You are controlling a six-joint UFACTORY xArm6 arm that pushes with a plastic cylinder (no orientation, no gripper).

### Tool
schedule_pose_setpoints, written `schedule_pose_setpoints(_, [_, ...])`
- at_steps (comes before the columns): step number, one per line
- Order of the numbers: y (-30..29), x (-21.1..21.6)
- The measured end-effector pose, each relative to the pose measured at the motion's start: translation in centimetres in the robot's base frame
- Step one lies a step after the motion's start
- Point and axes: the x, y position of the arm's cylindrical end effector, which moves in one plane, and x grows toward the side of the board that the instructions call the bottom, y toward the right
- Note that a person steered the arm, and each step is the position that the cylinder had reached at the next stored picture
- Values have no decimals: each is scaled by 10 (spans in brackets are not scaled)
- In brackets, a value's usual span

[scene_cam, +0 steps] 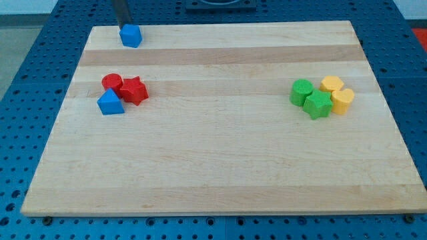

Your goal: Move the blue cube to the group of blocks

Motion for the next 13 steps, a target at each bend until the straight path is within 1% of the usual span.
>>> schedule_pose_setpoints(4, [5, 39])
schedule_pose_setpoints(5, [11, 46])
schedule_pose_setpoints(7, [45, 46])
schedule_pose_setpoints(8, [46, 53])
schedule_pose_setpoints(13, [46, 116])
